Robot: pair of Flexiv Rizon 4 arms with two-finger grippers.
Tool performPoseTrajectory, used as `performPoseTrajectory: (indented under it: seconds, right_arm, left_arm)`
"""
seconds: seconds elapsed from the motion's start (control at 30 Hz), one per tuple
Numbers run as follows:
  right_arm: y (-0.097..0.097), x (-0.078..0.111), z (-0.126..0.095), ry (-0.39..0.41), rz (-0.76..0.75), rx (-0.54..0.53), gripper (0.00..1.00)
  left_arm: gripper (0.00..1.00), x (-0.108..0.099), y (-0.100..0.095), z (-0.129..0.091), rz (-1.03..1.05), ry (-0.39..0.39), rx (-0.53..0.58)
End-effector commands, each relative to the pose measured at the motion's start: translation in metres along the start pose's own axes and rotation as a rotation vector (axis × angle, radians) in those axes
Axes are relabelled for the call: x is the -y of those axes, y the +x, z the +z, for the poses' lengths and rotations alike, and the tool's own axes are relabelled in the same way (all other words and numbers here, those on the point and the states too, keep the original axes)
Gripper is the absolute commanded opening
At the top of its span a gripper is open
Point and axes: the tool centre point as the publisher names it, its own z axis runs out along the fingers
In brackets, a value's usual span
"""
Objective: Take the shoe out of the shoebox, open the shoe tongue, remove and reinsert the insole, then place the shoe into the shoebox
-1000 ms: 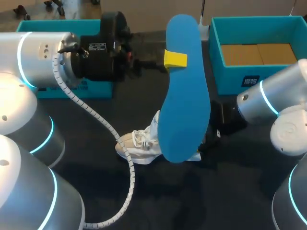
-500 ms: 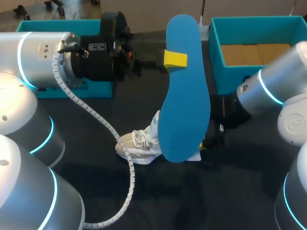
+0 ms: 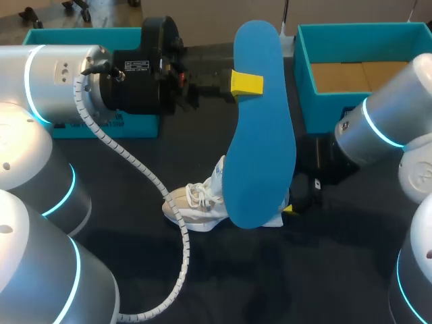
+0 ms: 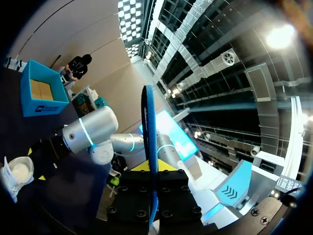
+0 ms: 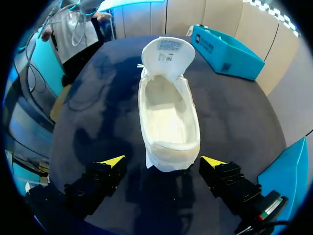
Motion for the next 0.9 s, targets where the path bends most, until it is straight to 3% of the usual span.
performPoseTrajectory:
  seconds: [0.03, 0.23, 0.4, 0.67, 0.9]
  right_arm:
    - [0.002, 0.002, 0.000, -0.003, -0.001, 0.003, 1.00]
    - [0.002, 0.002, 0.000, -0.003, -0.001, 0.003, 1.00]
    - [-0.008, 0.003, -0.009, 0.035, 0.042, 0.026, 1.00]
    - [-0.017, -0.012, -0.016, 0.154, 0.081, 0.028, 1.00]
    - [-0.018, -0.022, -0.016, 0.201, 0.075, 0.025, 1.00]
  left_arm:
    - [0.00, -0.001, -0.001, 0.003, 0.001, 0.003, -0.001]
    - [0.00, -0.001, -0.001, 0.003, 0.001, 0.003, -0.001]
    - [0.00, -0.001, -0.001, 0.003, 0.001, 0.003, -0.001]
    - [0.00, -0.001, -0.001, 0.003, 0.001, 0.003, -0.001]
    - [0.00, -0.001, -0.001, 0.003, 0.001, 0.003, -0.001]
